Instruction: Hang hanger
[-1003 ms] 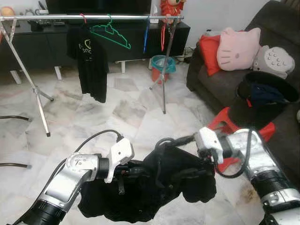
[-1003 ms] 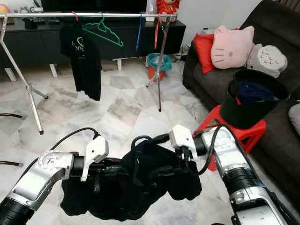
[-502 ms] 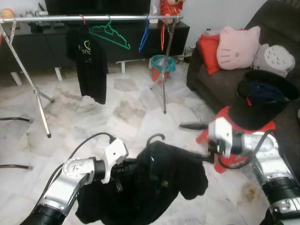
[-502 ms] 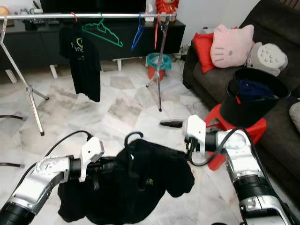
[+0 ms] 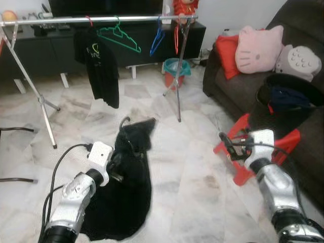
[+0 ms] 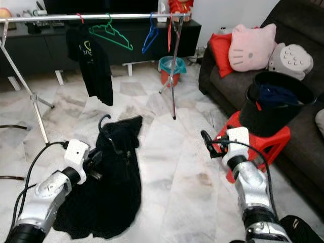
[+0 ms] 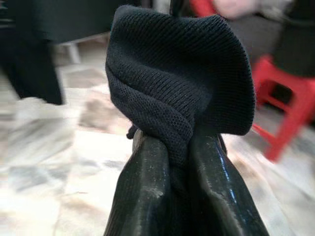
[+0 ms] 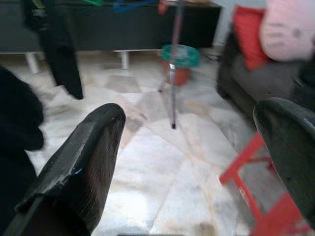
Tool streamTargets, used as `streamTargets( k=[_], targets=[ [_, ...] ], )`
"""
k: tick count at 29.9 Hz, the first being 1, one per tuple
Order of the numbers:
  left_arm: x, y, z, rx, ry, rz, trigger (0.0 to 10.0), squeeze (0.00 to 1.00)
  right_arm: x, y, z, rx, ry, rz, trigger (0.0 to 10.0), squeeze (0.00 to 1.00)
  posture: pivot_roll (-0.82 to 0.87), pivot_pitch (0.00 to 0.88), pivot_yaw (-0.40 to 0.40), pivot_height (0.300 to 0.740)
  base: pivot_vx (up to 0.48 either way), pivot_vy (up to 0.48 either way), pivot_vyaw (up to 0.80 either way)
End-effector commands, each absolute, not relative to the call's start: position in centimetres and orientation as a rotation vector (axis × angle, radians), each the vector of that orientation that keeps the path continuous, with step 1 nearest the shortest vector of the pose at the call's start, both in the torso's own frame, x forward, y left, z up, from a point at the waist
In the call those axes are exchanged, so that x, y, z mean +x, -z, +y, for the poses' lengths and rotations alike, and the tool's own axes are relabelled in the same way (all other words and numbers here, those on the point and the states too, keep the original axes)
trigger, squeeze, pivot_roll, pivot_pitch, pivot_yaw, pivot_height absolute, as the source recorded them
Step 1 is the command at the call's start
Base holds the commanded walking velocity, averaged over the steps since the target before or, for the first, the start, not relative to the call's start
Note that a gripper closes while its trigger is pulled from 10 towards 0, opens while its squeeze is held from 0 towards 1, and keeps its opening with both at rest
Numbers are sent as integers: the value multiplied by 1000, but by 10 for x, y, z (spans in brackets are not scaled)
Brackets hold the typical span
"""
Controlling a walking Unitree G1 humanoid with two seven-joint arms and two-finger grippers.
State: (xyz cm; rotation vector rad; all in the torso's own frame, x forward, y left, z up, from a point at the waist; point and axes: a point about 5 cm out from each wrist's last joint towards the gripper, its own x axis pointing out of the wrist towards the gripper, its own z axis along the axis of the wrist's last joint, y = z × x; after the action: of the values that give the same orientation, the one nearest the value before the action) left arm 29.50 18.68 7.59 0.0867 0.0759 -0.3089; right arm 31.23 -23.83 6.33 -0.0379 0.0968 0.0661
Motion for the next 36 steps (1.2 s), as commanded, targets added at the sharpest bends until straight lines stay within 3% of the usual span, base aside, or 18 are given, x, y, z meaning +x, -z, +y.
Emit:
streamTargets(
  k=[1, 14, 25, 36],
  targets=[
    [296, -78, 193, 91, 241, 38, 10000, 0, 306, -55, -242, -18, -3, 113, 10000, 0, -5, 0, -45, 740, 0, 0, 0],
    [283, -63, 237, 172, -86, 46, 10000, 0, 280, -20, -226, 64, 120, 170, 10000, 0, -44, 0, 7, 740, 0, 0, 0],
    [301, -71, 237, 136, -110, 31, 10000, 0, 297, -29, -211, 82, 121, 153, 10000, 0, -53, 0, 53, 740, 0, 0, 0],
    [312, -77, 238, 105, -116, 12, 10000, 0, 301, -34, -210, 72, 133, 127, 10000, 0, -73, 0, 72, 740, 290, 0, 0]
  ],
)
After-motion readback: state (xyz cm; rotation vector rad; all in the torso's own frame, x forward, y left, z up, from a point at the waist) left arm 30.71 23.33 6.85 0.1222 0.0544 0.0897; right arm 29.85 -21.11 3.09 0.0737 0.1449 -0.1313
